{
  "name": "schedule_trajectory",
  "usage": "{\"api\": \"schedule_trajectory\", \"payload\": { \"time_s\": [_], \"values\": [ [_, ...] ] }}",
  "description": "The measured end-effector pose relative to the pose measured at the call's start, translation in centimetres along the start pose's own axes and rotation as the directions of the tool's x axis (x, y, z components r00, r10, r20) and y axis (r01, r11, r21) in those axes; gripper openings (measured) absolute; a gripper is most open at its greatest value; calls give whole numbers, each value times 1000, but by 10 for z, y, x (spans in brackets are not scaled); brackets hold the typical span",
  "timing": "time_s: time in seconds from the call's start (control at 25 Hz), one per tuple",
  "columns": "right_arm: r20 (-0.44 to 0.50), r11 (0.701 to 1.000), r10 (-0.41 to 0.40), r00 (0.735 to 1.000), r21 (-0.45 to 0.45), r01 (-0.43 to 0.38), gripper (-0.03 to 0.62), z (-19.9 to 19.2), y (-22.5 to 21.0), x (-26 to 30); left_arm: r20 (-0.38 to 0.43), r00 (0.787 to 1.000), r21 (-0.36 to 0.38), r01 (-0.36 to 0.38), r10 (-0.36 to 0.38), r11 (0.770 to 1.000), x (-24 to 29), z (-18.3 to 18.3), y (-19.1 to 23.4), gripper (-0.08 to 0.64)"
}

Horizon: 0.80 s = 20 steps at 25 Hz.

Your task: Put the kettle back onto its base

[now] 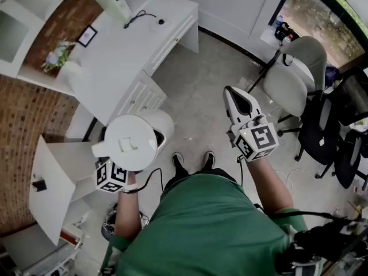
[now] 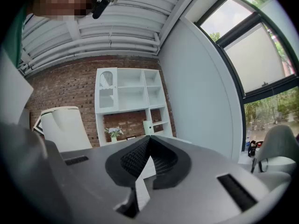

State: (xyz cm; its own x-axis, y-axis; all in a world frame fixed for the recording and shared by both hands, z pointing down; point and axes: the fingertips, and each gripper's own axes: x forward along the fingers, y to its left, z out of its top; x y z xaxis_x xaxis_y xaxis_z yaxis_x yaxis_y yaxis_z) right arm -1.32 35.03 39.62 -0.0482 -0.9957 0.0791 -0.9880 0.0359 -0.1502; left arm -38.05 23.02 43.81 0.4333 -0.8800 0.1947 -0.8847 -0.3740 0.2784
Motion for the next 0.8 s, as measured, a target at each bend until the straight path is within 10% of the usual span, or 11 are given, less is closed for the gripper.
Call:
{"api": "schedule_trajectory", "payload": {
  "time_s": [0.8],
  "values": [
    [81, 975, -206, 975, -65, 211, 21, 21, 86, 5, -80, 988, 54, 135, -131, 989, 36, 8, 92, 140]
  ]
}}
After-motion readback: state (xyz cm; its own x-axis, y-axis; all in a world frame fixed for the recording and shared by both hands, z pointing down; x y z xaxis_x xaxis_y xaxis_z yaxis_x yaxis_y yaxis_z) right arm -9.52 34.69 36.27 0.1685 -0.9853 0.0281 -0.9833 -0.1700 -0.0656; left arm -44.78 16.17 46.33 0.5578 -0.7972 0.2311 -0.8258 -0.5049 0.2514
